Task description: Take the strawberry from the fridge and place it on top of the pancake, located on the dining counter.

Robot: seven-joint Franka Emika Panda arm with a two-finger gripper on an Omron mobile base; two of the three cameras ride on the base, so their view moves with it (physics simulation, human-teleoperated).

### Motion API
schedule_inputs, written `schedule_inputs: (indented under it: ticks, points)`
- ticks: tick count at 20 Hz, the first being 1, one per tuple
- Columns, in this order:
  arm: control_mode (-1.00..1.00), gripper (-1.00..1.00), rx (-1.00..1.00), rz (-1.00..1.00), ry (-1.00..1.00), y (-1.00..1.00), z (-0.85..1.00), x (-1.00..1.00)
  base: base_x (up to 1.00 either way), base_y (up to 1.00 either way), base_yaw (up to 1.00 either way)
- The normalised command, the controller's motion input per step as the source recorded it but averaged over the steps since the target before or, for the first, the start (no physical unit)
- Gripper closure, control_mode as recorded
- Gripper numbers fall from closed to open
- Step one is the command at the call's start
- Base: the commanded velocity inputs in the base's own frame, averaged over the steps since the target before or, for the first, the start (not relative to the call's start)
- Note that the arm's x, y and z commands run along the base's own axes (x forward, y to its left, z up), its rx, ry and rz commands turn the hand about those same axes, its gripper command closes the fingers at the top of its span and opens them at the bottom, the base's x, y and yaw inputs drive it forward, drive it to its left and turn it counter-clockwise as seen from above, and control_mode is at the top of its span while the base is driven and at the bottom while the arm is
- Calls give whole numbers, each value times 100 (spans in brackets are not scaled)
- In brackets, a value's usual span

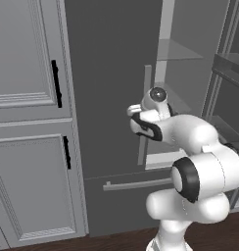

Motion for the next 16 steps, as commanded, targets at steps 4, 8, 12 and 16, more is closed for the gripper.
schedule_inputs:
  ticks: [4, 8, 12, 16]
  points:
    - [-100, -100, -4, 0, 0, 1, -24, 51, 0, 0, 0]
    - [-100, -100, -3, 0, 0, 3, -34, 58, 0, 0, 0]
    - [-100, 100, -3, 0, 0, 34, -56, 67, 0, 0, 0]
    - [-100, 100, 0, 5, 4, 90, -23, 0, 0, 0, 0]
